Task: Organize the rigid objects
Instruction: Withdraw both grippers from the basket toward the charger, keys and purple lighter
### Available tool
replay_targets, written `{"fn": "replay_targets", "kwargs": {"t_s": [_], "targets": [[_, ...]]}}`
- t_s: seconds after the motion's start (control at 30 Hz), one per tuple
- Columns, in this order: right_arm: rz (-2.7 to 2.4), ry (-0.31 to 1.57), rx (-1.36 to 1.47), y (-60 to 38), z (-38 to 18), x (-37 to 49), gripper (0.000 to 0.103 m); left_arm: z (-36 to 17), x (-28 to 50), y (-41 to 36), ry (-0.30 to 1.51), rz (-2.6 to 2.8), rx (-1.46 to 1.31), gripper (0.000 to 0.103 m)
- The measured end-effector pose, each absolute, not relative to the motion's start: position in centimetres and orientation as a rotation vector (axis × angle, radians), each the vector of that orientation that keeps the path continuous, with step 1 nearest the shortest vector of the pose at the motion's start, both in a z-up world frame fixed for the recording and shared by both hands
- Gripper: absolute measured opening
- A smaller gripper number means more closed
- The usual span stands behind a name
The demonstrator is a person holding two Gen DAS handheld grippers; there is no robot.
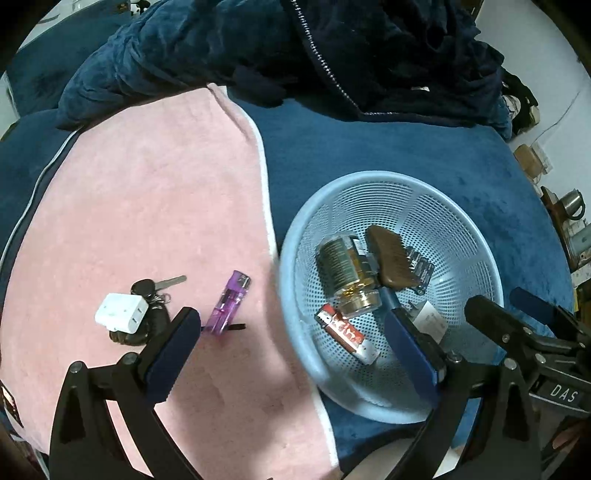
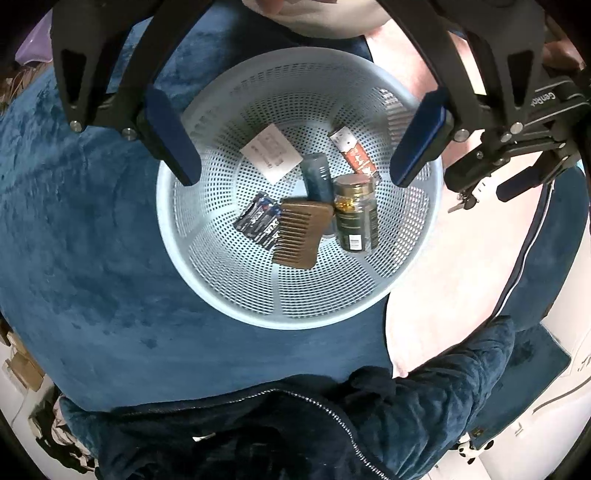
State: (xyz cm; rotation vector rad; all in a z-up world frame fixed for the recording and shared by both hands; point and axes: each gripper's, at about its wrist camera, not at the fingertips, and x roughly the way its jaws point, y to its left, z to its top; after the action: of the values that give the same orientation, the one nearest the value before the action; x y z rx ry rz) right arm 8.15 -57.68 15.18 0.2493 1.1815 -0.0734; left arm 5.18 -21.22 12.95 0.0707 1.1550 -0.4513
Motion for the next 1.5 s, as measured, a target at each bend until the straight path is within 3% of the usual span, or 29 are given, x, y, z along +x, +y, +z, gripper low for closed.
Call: {"fn": "replay_targets", "kwargs": {"t_s": [0.67, 1.5], "targets": [[-0.019, 1.211, 0.156, -51.7, 14.4, 9.7, 0.103, 11.4, 5.9, -15.3, 1.163, -0.408, 0.019, 0.1], [0.183, 1.264, -0.041, -39.0, 11.5, 12.7, 0.103, 5.5, 8.6, -1.4, 1.203, -0.323, -0.099, 0.1]]}}
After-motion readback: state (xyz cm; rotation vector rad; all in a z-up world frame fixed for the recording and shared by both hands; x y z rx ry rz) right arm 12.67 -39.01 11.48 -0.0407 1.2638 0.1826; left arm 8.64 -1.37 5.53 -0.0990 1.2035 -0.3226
